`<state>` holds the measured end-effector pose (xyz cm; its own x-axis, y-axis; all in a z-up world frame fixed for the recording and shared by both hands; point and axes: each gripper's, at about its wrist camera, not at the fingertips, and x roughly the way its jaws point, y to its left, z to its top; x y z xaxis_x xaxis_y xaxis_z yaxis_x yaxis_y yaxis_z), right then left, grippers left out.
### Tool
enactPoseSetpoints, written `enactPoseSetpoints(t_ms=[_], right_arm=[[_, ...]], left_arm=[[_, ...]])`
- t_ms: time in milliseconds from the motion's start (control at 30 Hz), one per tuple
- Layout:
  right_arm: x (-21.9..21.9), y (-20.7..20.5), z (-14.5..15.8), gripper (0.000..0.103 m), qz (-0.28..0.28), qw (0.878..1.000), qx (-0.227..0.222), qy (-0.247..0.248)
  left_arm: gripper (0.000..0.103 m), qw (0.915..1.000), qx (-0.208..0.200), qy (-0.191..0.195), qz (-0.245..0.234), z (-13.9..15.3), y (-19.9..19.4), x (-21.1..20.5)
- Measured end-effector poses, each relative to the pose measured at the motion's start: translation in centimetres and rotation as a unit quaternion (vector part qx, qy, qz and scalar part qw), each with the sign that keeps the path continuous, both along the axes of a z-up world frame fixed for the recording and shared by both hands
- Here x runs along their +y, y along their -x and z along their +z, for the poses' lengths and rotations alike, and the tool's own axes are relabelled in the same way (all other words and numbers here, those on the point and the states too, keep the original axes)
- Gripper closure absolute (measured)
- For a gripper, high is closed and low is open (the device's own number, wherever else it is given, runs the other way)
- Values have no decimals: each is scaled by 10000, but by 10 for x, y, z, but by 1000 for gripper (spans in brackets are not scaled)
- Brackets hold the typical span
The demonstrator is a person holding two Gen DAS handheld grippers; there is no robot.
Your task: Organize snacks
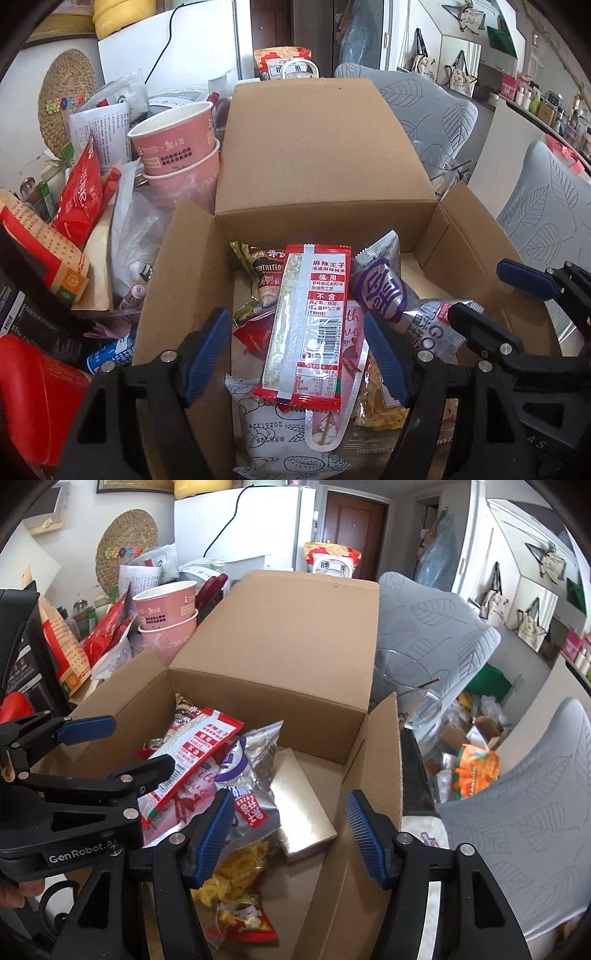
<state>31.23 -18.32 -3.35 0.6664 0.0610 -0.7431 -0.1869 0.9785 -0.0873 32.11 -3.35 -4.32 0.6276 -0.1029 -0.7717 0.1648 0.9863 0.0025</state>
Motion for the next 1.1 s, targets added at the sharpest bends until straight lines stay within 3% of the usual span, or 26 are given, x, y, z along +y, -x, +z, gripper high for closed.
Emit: enactPoseSetpoints(t_ms=[233, 567, 1100], right_arm=[[-1, 9, 15, 40, 59, 9997, -78, -212], [-2, 38, 61, 40, -29, 9975, -616, -348], [-7, 133, 137, 35, -43, 9862, -1609, -385]], left_arm=[[28, 9997, -208, -42, 134, 22, 11, 6], [28, 9979, -612, 76, 196, 63, 39, 12], [28, 9891, -1456, 65, 220, 142, 131, 12]])
